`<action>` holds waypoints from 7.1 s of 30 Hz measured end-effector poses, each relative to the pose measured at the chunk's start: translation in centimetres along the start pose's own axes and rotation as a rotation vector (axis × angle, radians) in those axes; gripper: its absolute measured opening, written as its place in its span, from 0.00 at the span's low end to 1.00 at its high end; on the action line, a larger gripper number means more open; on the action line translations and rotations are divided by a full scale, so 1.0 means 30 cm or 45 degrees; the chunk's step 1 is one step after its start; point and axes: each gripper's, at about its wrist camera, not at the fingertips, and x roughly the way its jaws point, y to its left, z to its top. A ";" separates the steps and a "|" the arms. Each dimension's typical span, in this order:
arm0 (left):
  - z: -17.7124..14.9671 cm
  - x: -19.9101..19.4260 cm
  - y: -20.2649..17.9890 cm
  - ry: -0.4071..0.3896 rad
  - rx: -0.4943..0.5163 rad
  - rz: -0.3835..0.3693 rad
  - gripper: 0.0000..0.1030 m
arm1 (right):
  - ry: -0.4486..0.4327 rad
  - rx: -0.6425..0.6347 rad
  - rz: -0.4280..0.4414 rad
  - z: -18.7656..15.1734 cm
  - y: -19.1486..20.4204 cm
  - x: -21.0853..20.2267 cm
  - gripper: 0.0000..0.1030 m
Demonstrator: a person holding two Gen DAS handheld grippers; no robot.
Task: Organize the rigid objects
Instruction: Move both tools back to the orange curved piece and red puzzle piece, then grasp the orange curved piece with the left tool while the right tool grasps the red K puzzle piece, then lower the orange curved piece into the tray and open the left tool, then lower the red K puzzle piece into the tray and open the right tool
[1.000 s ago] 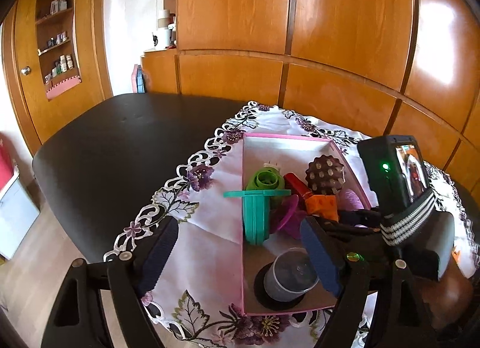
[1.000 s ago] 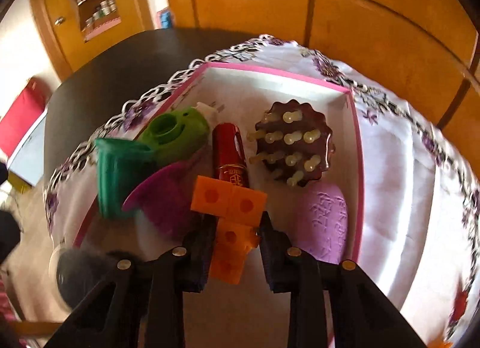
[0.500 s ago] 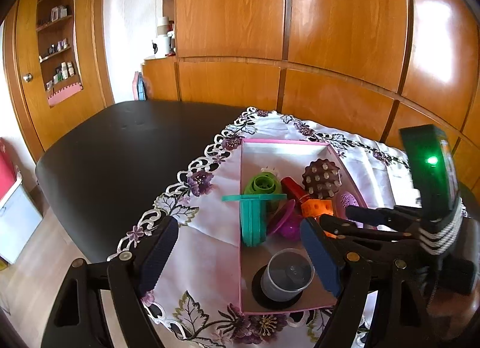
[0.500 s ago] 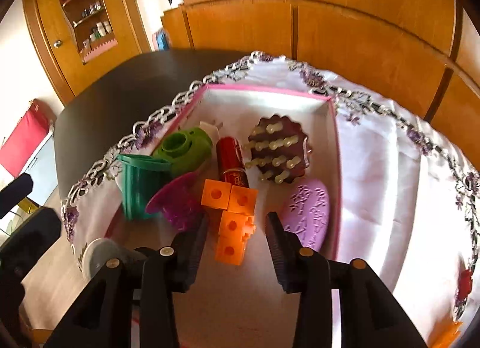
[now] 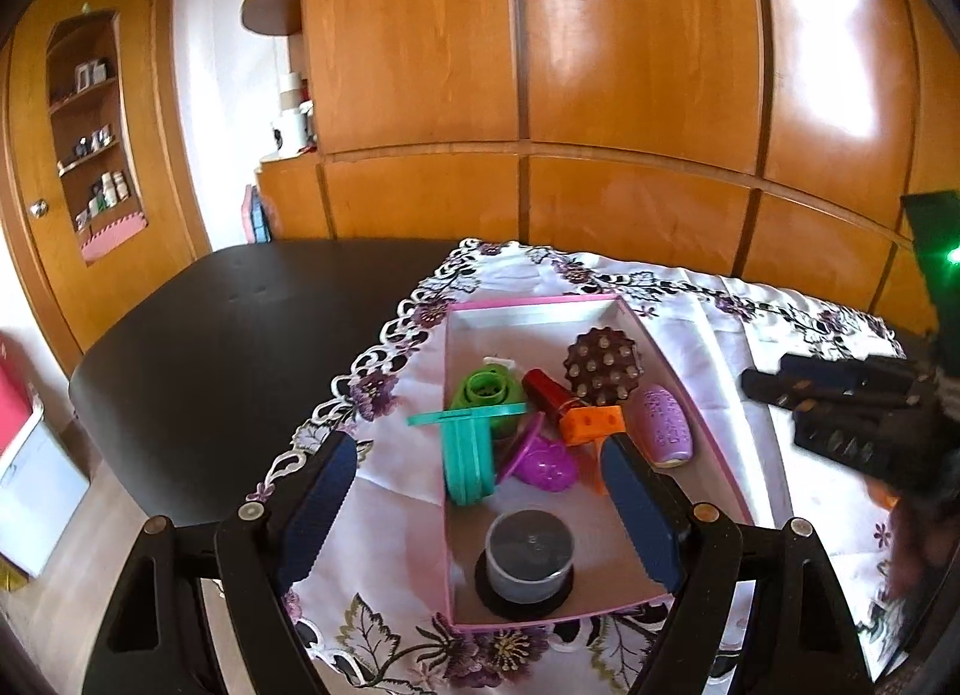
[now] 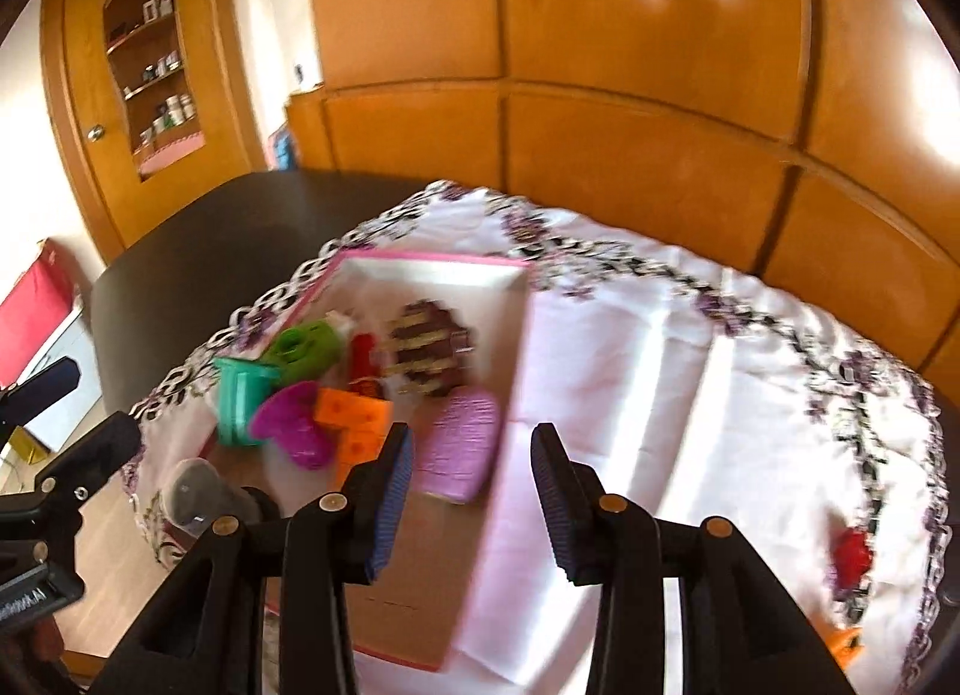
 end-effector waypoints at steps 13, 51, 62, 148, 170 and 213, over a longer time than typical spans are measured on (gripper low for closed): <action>0.014 -0.001 -0.166 0.002 0.164 -0.079 0.81 | -0.014 0.182 -0.311 -0.053 -0.457 -0.141 0.39; -0.010 0.109 -0.823 0.112 0.623 -0.365 0.81 | -0.155 0.974 -0.484 -0.292 -1.042 -0.320 0.39; -0.034 0.176 -0.949 0.241 0.638 -0.525 0.78 | -0.233 1.090 -0.430 -0.325 -1.080 -0.364 0.40; 0.026 0.127 -0.397 0.107 0.117 -0.314 0.26 | 0.393 -0.200 -0.466 -0.292 -0.599 0.156 0.30; -0.030 0.358 -0.195 0.209 0.062 -0.054 0.26 | 0.397 -0.359 -0.580 -0.303 -0.546 0.168 0.30; 0.021 0.037 0.086 -0.057 -0.213 -0.026 0.56 | -0.129 -0.219 -0.278 0.033 0.047 -0.087 0.30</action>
